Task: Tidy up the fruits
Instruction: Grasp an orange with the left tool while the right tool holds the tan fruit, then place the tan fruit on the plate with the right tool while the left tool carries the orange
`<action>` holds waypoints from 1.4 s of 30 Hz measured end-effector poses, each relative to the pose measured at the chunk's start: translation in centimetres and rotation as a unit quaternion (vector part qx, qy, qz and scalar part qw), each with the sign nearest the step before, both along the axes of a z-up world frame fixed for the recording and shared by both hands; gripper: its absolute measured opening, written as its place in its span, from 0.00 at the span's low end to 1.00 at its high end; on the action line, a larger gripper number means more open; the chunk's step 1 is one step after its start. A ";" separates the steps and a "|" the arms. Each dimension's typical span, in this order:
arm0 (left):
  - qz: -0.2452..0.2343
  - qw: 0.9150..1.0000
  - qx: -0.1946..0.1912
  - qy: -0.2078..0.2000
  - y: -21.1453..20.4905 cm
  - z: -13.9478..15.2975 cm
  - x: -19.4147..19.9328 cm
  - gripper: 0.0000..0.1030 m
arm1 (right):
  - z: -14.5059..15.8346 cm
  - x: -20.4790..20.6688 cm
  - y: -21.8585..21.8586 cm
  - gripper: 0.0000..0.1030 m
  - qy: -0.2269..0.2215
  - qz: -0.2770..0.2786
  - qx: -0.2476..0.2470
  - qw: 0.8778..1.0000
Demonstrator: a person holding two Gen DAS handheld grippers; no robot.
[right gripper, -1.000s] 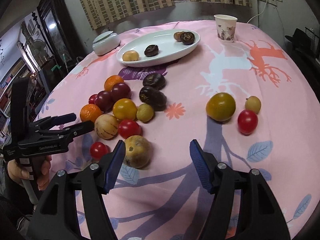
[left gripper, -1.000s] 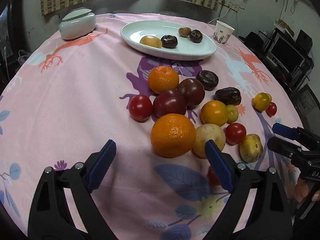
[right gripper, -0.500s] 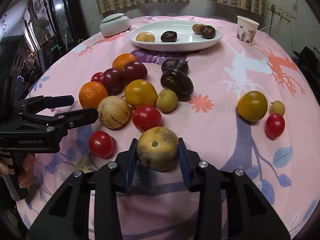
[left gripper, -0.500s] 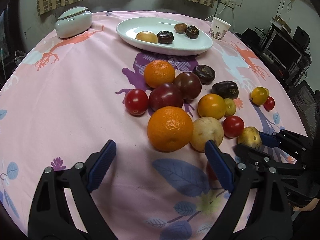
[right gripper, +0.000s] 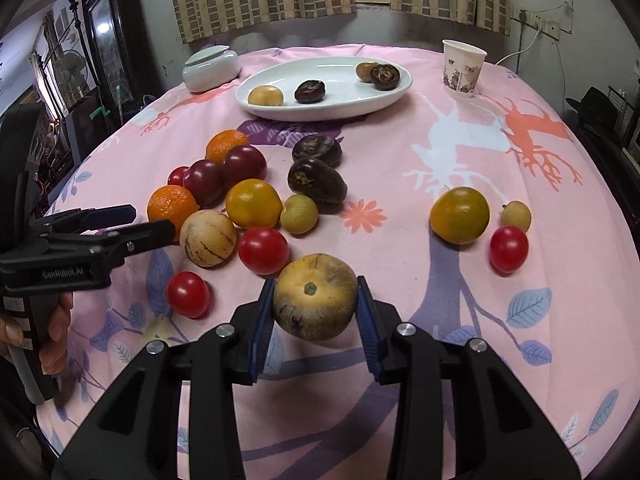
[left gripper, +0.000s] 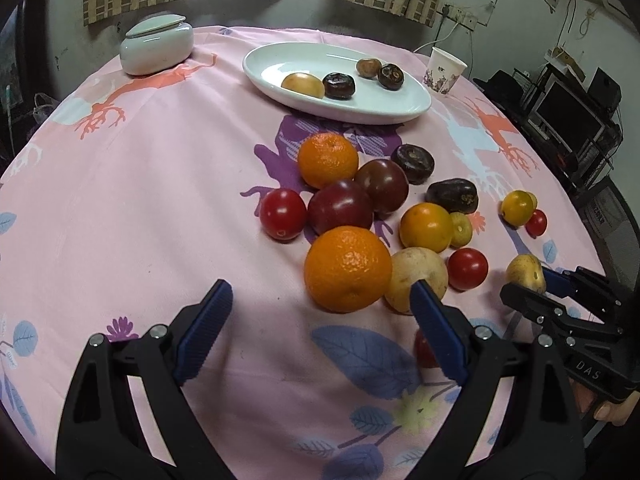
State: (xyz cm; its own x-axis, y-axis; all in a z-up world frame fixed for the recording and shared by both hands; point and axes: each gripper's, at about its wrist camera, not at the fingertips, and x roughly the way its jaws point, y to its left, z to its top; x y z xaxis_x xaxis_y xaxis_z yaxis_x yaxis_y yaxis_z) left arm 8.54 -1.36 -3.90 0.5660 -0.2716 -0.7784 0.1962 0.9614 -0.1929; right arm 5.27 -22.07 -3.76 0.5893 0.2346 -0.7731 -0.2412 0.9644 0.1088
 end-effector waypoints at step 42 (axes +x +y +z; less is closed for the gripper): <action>-0.010 0.999 0.044 -0.021 -1.3 -1.2 0.6 0.44 | 0.2 -0.4 0.2 0.38 -0.005 0.005 0.015 1.000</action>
